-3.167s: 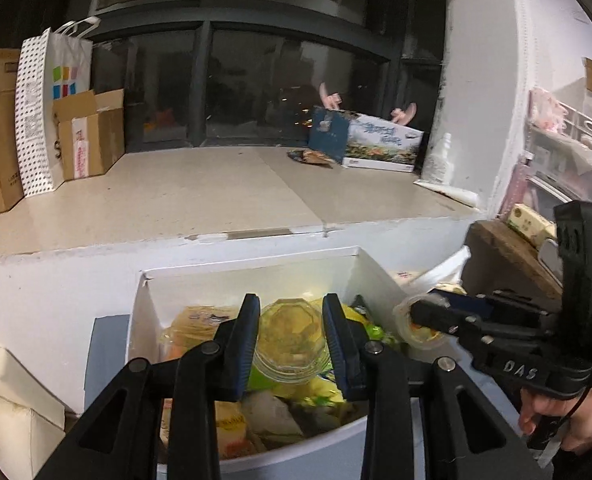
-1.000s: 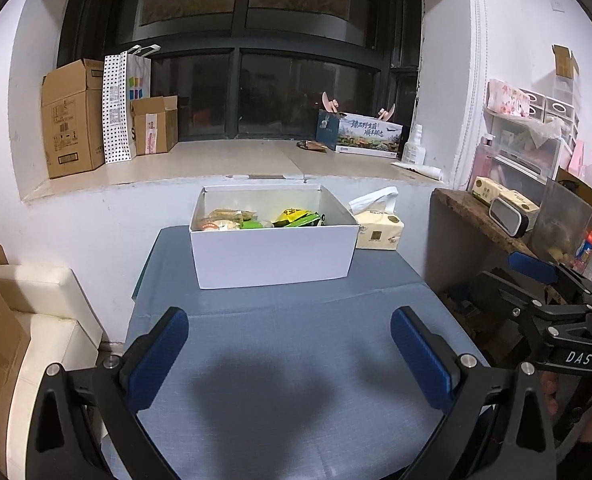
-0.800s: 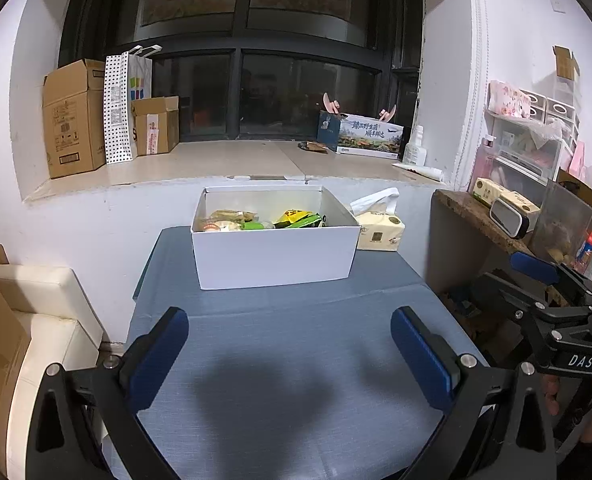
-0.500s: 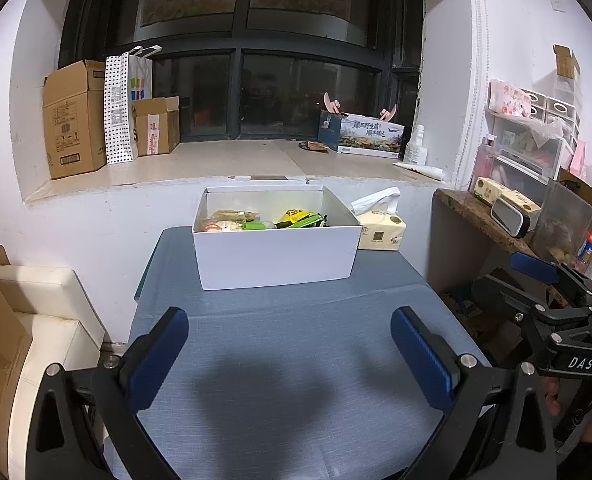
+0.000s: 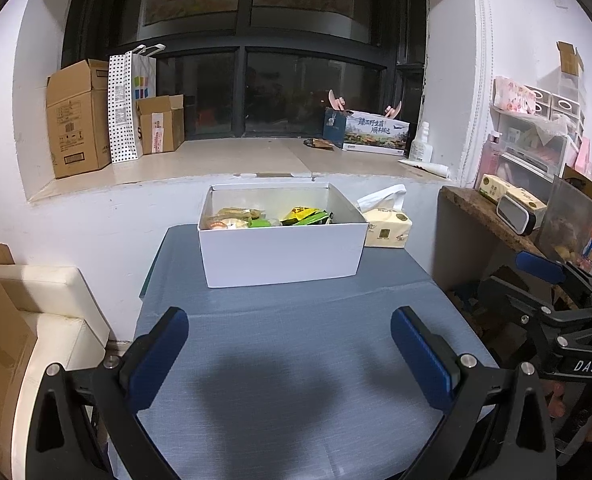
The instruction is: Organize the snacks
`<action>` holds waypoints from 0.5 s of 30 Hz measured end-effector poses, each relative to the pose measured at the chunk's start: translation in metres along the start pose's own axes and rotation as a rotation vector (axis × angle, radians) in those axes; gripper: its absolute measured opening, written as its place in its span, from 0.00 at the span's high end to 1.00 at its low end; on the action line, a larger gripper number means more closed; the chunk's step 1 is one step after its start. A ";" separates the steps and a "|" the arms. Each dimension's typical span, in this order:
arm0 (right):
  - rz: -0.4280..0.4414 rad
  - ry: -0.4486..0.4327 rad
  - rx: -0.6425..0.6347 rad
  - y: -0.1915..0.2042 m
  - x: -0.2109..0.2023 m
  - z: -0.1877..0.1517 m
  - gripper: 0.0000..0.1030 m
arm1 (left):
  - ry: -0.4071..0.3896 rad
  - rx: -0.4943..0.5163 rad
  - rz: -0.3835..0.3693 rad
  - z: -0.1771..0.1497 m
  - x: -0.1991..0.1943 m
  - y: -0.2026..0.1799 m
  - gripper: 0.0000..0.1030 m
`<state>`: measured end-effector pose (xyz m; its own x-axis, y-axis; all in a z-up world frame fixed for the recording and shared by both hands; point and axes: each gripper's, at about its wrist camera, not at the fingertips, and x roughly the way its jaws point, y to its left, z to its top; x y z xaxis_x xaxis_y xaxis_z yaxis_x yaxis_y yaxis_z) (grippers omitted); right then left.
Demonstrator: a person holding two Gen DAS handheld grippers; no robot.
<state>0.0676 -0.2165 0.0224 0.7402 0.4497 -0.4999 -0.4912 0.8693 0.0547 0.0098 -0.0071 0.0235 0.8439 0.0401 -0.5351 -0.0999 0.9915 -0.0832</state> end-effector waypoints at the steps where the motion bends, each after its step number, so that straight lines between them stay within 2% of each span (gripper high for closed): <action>1: 0.000 0.001 0.000 0.000 0.000 0.000 0.00 | 0.001 0.000 0.001 0.000 0.000 0.000 0.00; 15: -0.001 0.002 0.001 0.002 0.000 -0.001 0.00 | 0.010 0.001 -0.001 0.001 0.001 0.000 0.00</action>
<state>0.0660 -0.2155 0.0220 0.7399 0.4486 -0.5014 -0.4901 0.8699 0.0549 0.0115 -0.0068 0.0235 0.8387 0.0383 -0.5432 -0.0989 0.9916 -0.0829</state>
